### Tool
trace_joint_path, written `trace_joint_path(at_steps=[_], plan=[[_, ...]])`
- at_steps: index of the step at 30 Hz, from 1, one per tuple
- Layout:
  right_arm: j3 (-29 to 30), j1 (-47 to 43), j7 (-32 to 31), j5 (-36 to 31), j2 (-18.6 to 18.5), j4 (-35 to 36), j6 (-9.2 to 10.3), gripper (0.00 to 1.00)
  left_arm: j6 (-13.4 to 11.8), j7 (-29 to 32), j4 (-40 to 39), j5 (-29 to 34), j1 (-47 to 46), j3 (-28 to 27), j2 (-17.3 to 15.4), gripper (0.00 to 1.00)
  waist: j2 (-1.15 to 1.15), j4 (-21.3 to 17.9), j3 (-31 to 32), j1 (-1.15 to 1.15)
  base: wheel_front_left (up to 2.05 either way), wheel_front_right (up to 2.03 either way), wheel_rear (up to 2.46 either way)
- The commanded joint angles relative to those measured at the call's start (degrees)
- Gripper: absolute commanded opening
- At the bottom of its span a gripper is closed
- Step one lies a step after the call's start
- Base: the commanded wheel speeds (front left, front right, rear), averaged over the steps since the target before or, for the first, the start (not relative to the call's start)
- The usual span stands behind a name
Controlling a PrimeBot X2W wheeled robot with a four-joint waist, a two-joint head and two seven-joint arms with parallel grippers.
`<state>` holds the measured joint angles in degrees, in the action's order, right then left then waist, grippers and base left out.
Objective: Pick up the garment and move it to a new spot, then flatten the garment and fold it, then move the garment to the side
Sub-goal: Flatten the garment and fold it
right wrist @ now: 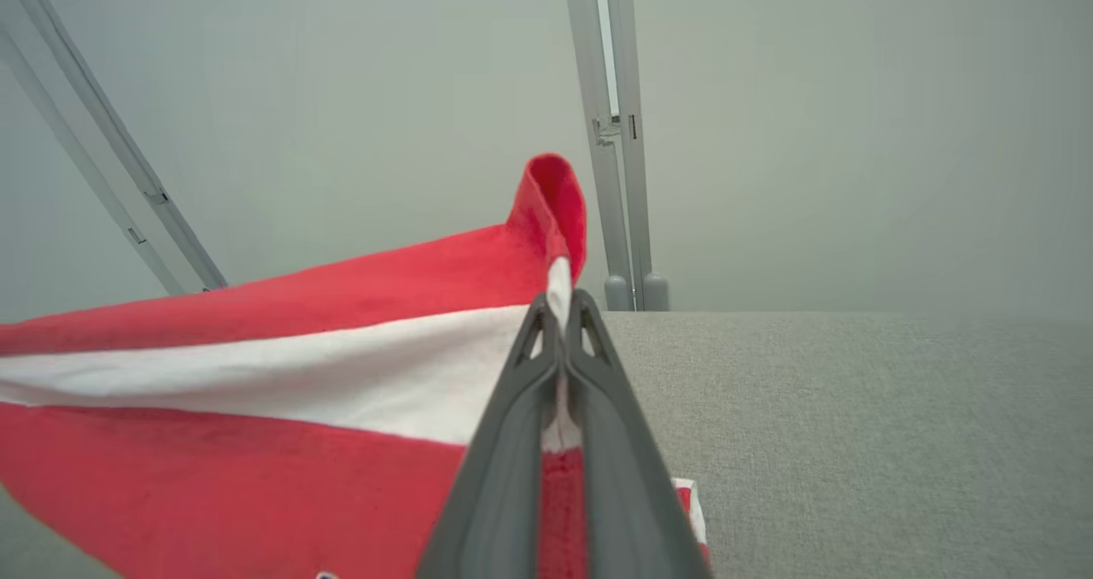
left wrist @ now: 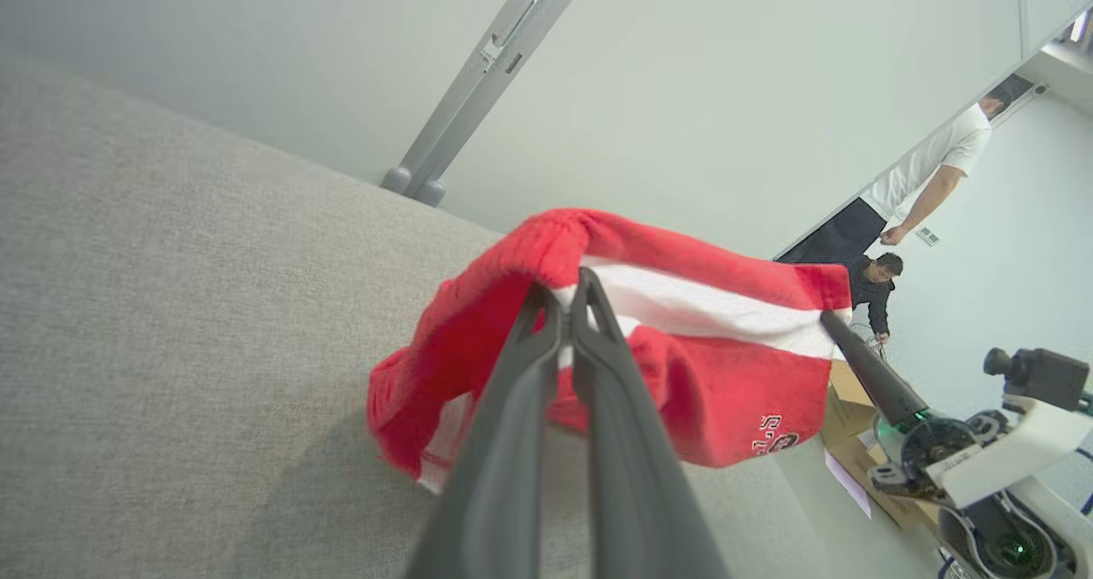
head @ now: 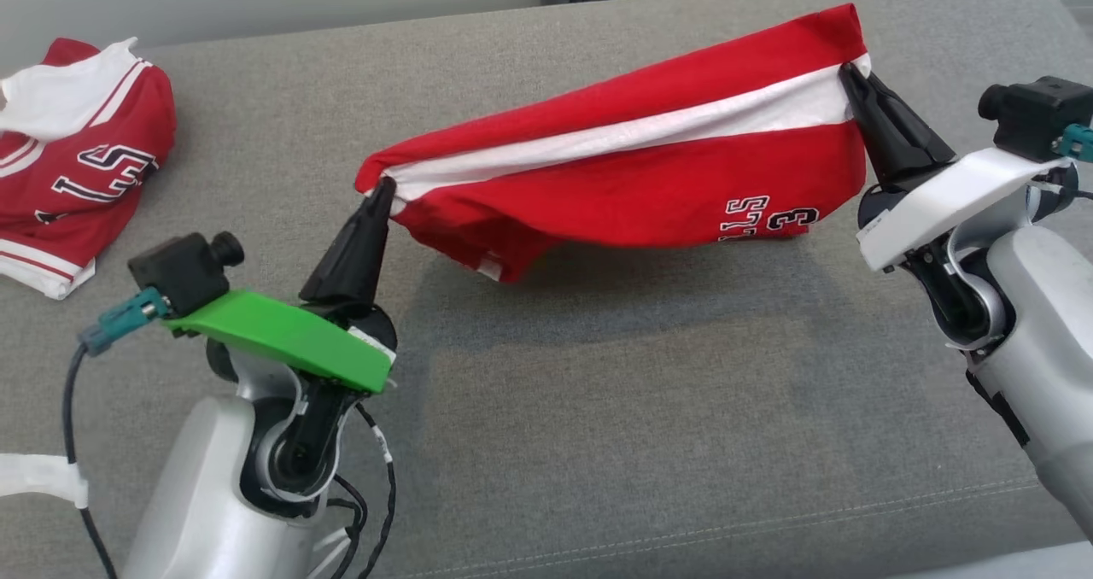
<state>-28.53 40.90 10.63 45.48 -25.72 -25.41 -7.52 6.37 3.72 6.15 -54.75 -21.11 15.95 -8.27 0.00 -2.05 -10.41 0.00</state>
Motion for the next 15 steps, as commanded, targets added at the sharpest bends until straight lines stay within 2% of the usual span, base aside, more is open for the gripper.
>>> trace_joint_path(at_steps=[1, 3, 8, 12, 15], plan=[[1.16, -1.77, -0.59, 0.69, -0.52, 2.8, 0.06, 0.0, -0.49, 0.06, -2.6, -0.96, 1.19, -0.92, -0.81, 0.0, 0.0, -1.1, 2.07, 0.0, 0.0, 0.0, 0.0], [2.03, -2.57, -1.09, 0.91, -0.95, 4.77, 0.06, 0.0, -0.89, 0.2, -4.54, -1.37, 1.54, -1.53, -1.14, 0.0, 0.0, -1.24, 2.6, 0.0, 0.0, 0.0, 0.0], [7.92, -6.95, -3.95, 0.8, -1.66, 15.4, 0.07, 0.0, -3.31, 2.2, -15.51, -3.26, 3.61, -4.1, -3.24, 0.0, 0.0, -1.86, 4.54, 0.0, 0.0, 0.0, 0.0], [13.71, -9.7, -7.82, 1.03, -0.39, 22.87, 0.07, 0.0, -5.94, 5.72, -22.5, -4.09, 2.85, -5.44, -5.49, 0.0, 0.0, -2.09, 5.14, 0.0, 0.0, 0.0, 0.0], [16.39, -9.9, -11.95, -0.26, 1.17, 25.76, 0.07, 0.0, -8.03, 9.08, -23.8, -4.03, -0.34, -5.81, -7.3, 0.0, 0.0, -2.09, 4.92, 0.0, 0.0, 0.0, 0.0]])
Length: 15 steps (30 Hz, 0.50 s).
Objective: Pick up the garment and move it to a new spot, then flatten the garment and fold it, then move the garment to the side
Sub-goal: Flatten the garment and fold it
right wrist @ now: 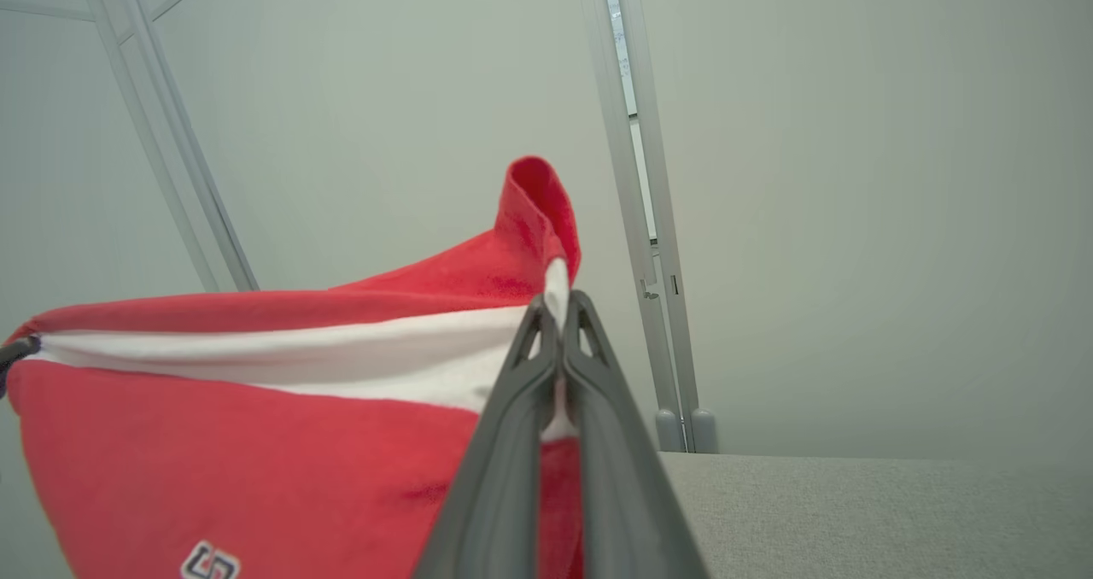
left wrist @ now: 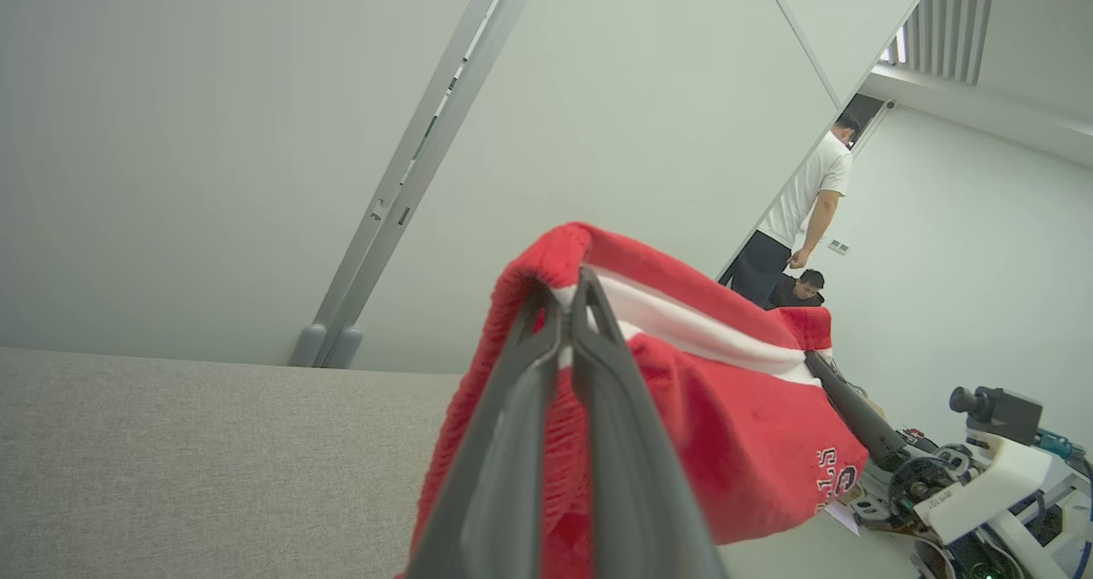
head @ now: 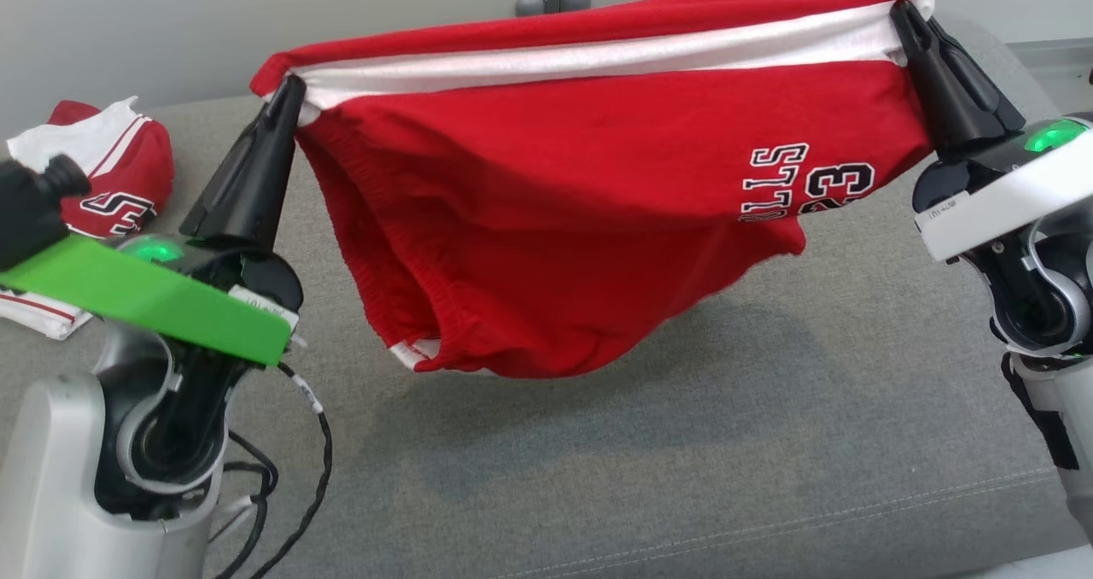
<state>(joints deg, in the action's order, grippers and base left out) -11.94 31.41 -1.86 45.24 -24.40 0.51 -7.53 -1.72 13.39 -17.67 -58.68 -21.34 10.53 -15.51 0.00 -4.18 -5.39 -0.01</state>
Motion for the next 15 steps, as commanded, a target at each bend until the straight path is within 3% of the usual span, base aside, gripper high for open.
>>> trace_joint_path(at_steps=[1, 5, 9, 12, 15], plan=[[0.24, 0.28, -0.9, -0.45, 0.66, -0.06, 0.08, 0.0, -0.53, 0.68, 0.69, -0.04, -1.37, -0.11, -0.44, 0.0, 0.0, 0.04, -0.37, 0.01, 0.0, 0.0, 0.0], [0.17, 6.17, -6.2, -2.47, 4.71, -4.34, 0.06, 0.0, -2.79, 5.29, 7.14, 0.64, -9.14, 1.35, -1.33, 0.0, 0.0, -0.34, -2.52, 0.01, 0.0, 0.0, 0.0], [-0.68, 17.34, -6.05, -7.07, 9.96, -15.77, 0.05, 0.0, -3.74, 6.1, 17.88, 4.14, -19.81, 2.91, -0.97, 0.0, 0.0, -1.35, -5.0, 0.01, 0.0, 0.0, 0.0], [1.18, 27.49, 0.18, -11.36, 14.5, -25.64, 0.05, 0.0, -3.66, 2.16, 25.99, 7.7, -29.17, 2.53, -0.13, 0.0, 0.0, -2.58, -6.3, 0.01, 0.0, 0.0, 0.0], [5.03, 37.05, 10.59, -15.28, 17.87, -34.07, 0.09, 0.0, -1.7, -6.96, 31.66, 10.97, -38.65, 0.81, 1.51, 0.0, 0.0, -3.56, -7.46, 0.01, 0.0, 0.0, 0.0]])
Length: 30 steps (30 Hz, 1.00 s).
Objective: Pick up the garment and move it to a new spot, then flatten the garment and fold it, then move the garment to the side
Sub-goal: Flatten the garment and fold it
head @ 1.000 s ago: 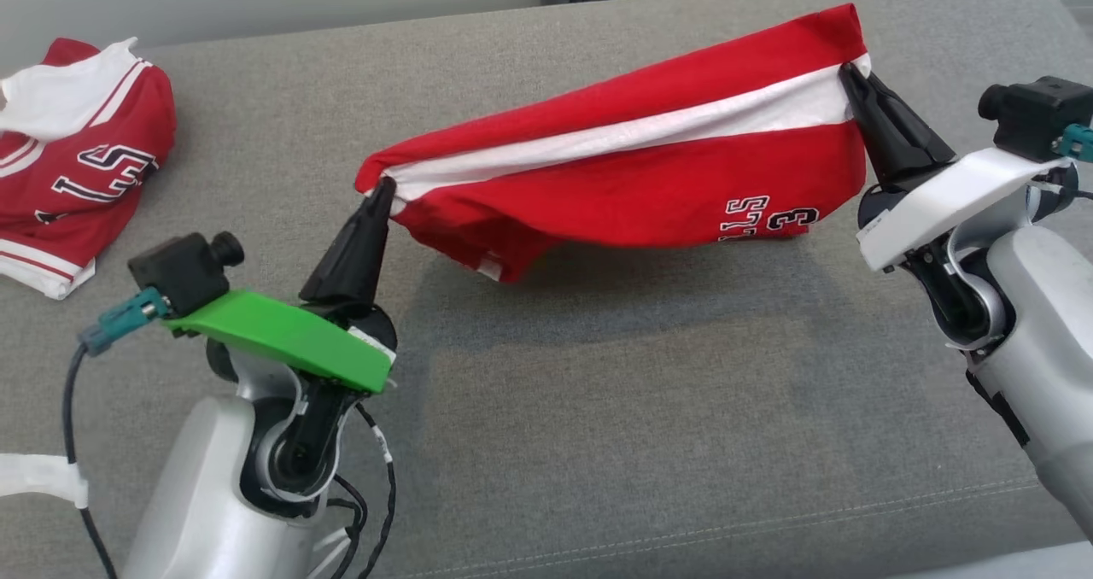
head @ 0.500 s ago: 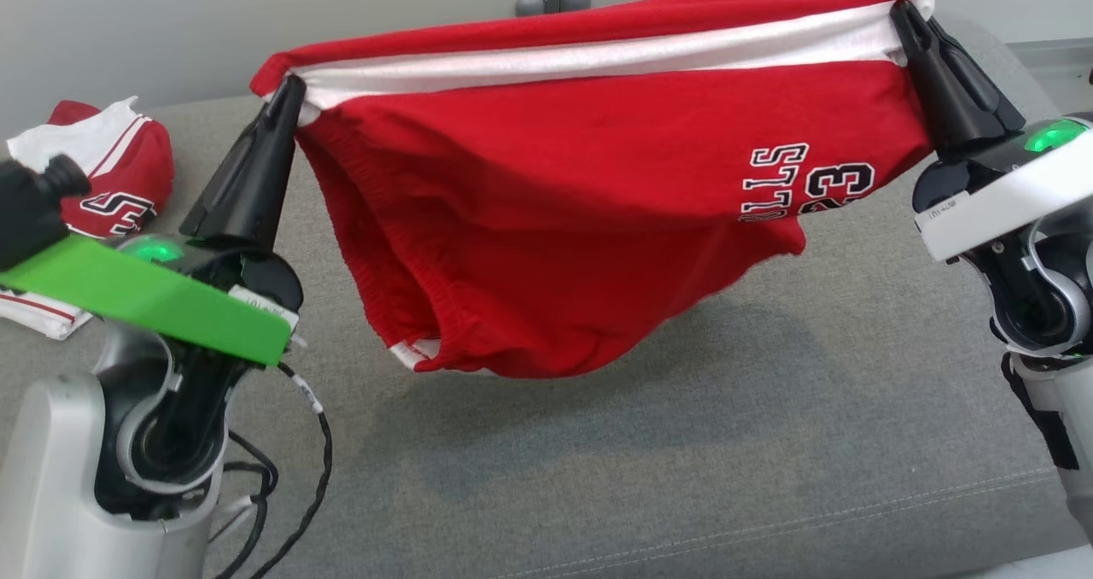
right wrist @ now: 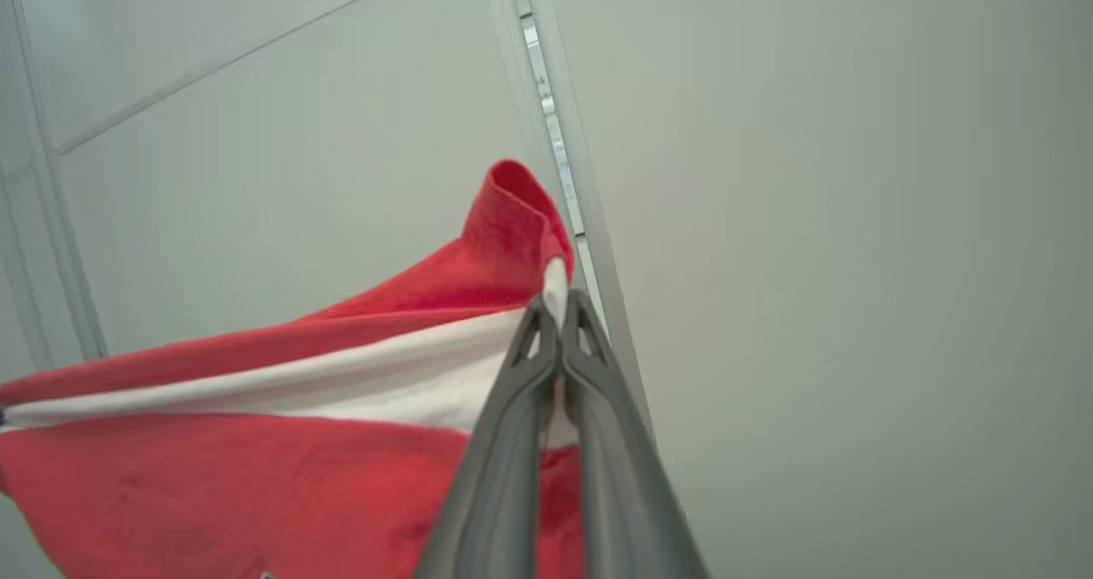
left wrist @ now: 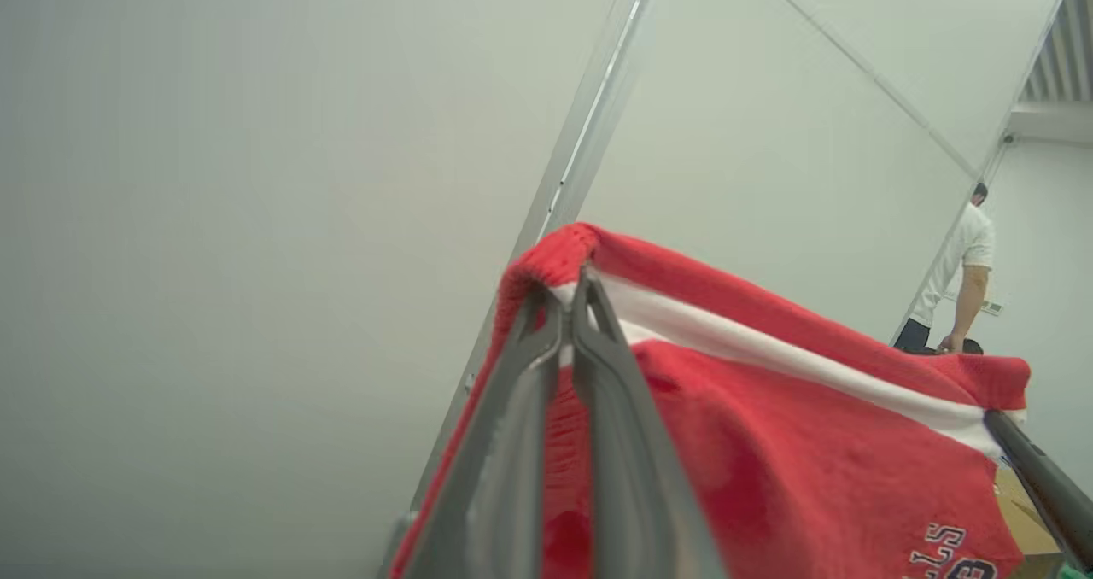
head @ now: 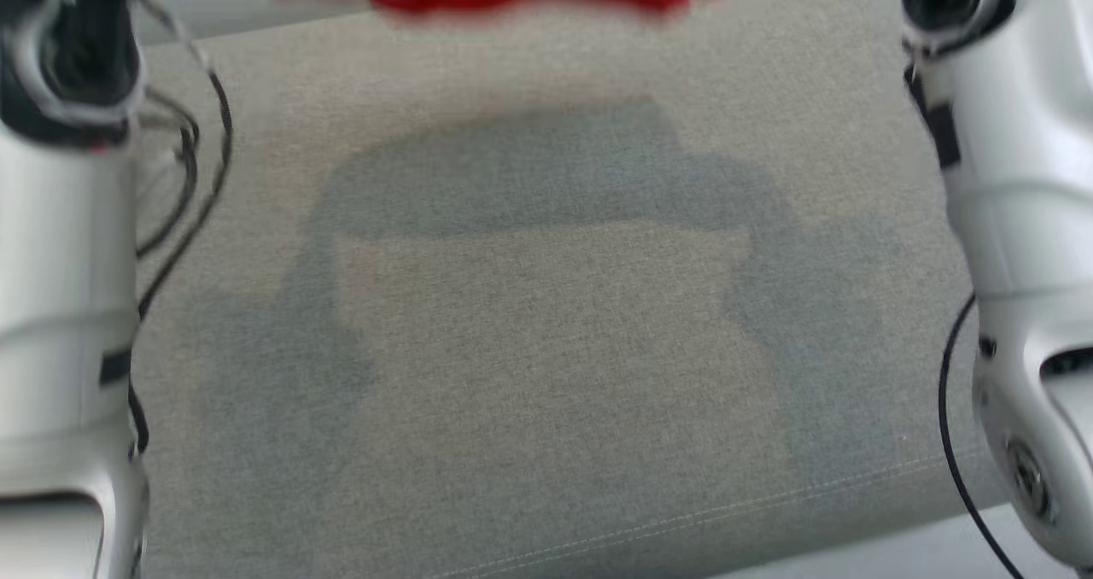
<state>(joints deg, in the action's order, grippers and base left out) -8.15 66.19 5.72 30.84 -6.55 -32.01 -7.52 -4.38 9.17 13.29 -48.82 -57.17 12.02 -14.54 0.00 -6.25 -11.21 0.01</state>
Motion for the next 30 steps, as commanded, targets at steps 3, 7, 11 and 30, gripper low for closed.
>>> trace_joint_path(at_steps=[3, 7, 11, 30], plan=[[2.66, 8.17, 8.47, -2.52, 2.09, -6.57, 0.08, 0.0, 3.93, -10.45, 5.34, 2.24, -7.7, -1.69, 1.94, 0.0, 0.0, -1.89, -3.4, -0.01, 0.0, 0.0, 0.0], [-0.71, 7.86, 9.49, -3.41, 3.14, -7.87, 0.07, 0.0, 8.41, -14.86, 11.32, 3.6, -7.89, 0.34, 2.52, 0.0, 0.0, -2.02, -6.8, -0.01, 0.0, 0.0, 0.0], [-3.92, 2.38, 9.56, -3.77, 3.24, -9.31, 0.05, 0.0, 10.55, -16.91, 17.73, 4.54, -3.6, 3.28, 2.13, 0.0, 0.0, -1.89, -10.62, -0.01, 0.0, 0.0, 0.0], [-12.44, -17.34, 9.59, 6.35, -4.56, -2.41, 0.04, 0.0, 11.91, -24.3, 8.65, -3.11, 18.5, 16.49, -2.73, 0.0, 0.0, 1.13, -13.46, -0.01, 0.0, 0.0, 0.0]])
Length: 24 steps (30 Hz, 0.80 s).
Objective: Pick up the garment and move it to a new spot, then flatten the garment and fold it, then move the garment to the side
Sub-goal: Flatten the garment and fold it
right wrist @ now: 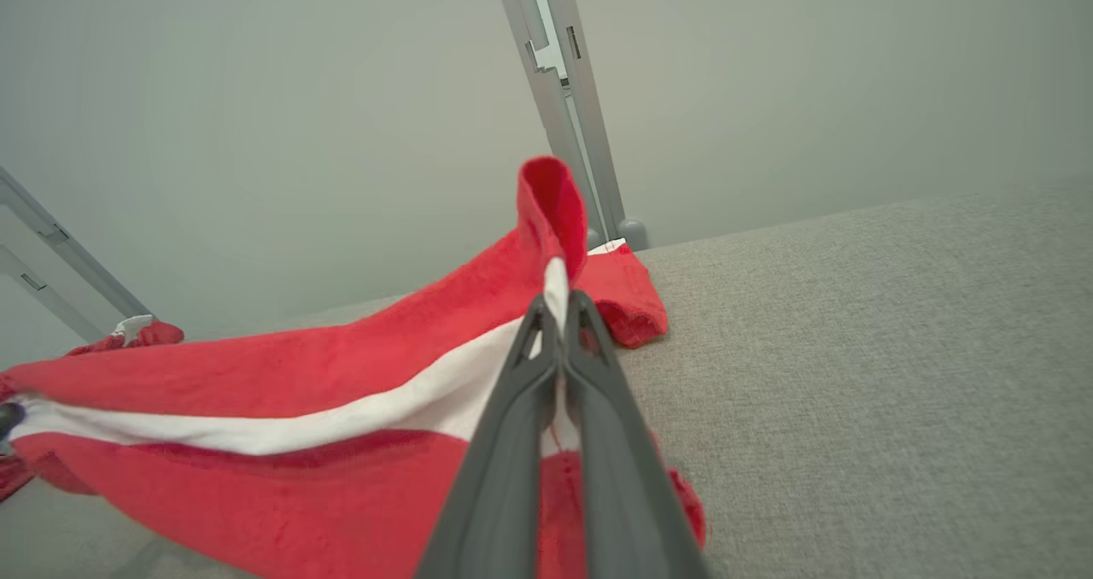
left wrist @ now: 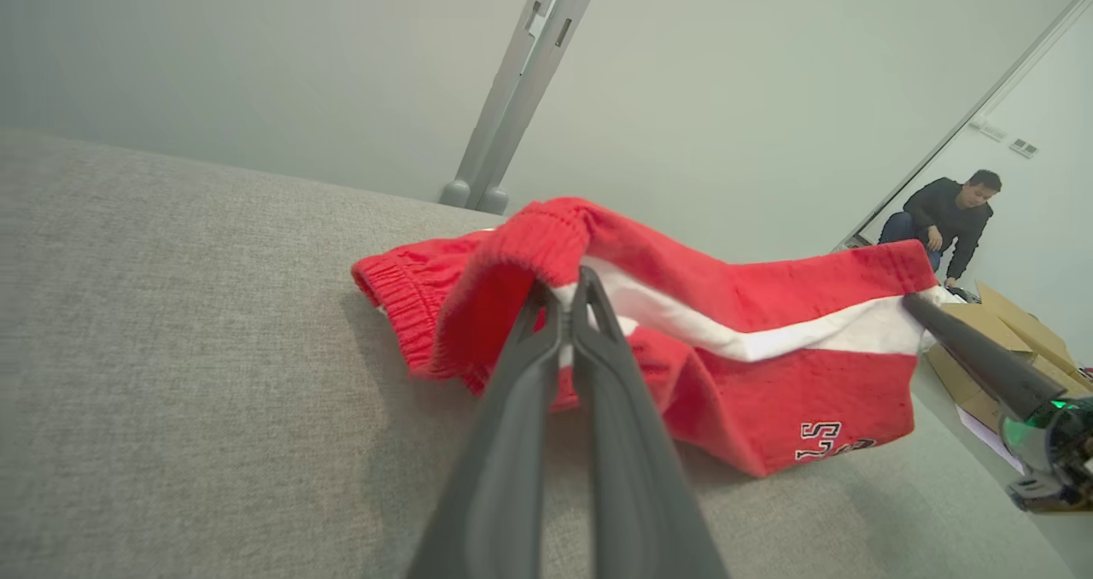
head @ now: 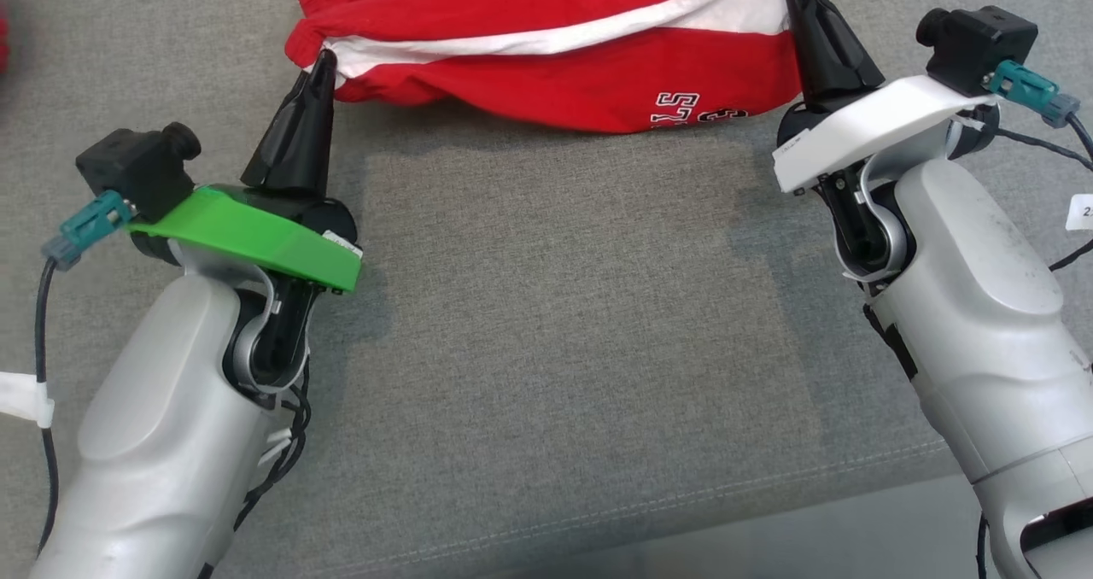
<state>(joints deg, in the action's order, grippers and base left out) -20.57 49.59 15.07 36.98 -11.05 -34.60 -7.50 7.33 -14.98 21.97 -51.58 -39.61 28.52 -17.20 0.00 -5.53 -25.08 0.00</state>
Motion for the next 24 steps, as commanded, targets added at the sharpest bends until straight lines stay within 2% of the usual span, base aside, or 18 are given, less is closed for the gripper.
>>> trace_joint_path(at_steps=[1, 5, 11, 19, 24], plan=[[-0.02, -1.16, 0.25, 0.47, -0.43, 0.66, 0.02, 0.0, 0.2, -0.16, -0.84, -0.15, 1.59, -0.29, 0.09, 0.0, 0.0, 0.59, 0.63, 0.0, 0.0, 0.0, 0.0], [0.48, -3.24, 0.25, 1.36, -1.54, 2.68, 0.02, 0.0, 0.21, -0.18, -3.72, 0.64, 3.89, -1.22, 0.67, 0.0, 0.0, 1.08, 1.82, 0.0, 0.0, 0.0, 0.0], [2.2, -9.23, 0.25, 1.66, -2.91, 7.29, 0.02, 0.0, 0.21, -0.19, -6.95, 5.38, 8.9, -2.6, 1.37, 0.0, 0.0, 1.72, 4.98, 0.0, 0.0, 0.0, 0.0], [6.2, -24.64, 0.25, 1.1, -4.16, 16.53, 0.02, 0.0, 0.2, -0.16, -13.73, 11.89, 22.14, -7.4, 3.66, 0.0, 0.0, 2.03, 11.42, 0.0, 0.0, 0.0, 0.0], [6.58, -35.17, 0.25, 1.71, -4.35, 22.17, 0.04, 0.0, 0.17, -0.16, -19.42, 14.86, 32.53, -10.92, 5.43, 0.0, 0.0, 1.17, 15.17, 0.0, 0.0, 0.0, 0.0]])
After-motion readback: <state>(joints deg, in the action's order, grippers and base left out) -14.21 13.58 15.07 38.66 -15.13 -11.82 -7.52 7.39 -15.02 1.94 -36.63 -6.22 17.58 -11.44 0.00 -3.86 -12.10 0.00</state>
